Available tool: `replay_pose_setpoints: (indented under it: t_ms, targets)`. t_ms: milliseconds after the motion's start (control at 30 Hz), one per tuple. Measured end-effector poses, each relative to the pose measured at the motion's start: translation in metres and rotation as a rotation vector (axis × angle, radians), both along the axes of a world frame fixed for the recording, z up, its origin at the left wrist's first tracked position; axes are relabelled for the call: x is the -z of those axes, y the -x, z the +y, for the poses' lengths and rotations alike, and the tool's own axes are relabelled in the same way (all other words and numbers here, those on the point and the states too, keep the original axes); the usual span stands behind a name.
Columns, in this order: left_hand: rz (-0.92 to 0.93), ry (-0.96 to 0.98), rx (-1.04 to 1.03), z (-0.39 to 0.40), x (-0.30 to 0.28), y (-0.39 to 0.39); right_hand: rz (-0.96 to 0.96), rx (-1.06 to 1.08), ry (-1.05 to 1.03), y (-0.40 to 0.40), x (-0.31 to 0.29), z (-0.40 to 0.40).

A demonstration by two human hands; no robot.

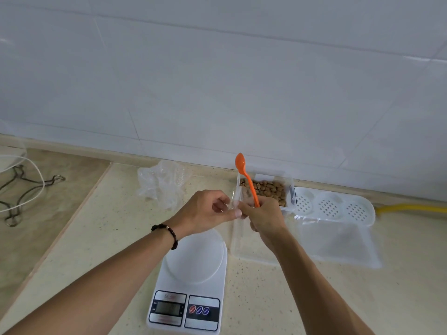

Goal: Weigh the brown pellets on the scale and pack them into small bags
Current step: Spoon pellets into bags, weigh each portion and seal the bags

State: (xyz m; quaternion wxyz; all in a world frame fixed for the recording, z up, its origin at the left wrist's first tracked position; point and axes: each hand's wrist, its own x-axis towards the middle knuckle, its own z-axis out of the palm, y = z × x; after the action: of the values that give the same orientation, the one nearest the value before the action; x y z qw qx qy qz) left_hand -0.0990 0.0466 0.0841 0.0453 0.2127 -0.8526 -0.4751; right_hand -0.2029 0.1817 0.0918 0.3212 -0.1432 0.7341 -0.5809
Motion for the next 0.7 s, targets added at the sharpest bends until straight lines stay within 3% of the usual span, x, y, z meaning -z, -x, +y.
replay_pose_setpoints:
  t_ms: [233,500,633,700]
  targets:
    - [-0.046,0.027,0.018,0.0,-0.002,0.011,0.041,-0.123,-0.008,0.002,0.006,-0.002]
    - [0.059,0.246,-0.098,0.003,-0.003,0.011,0.295,-0.041,-0.296,0.011,0.021,-0.003]
    - [0.064,0.138,0.073,0.008,-0.002,0.012,0.204,-0.083,-0.222,0.008,0.014,-0.003]
    - [0.026,0.204,0.189,0.01,-0.004,0.014,0.12,-0.102,-0.123,0.007,0.008,0.0]
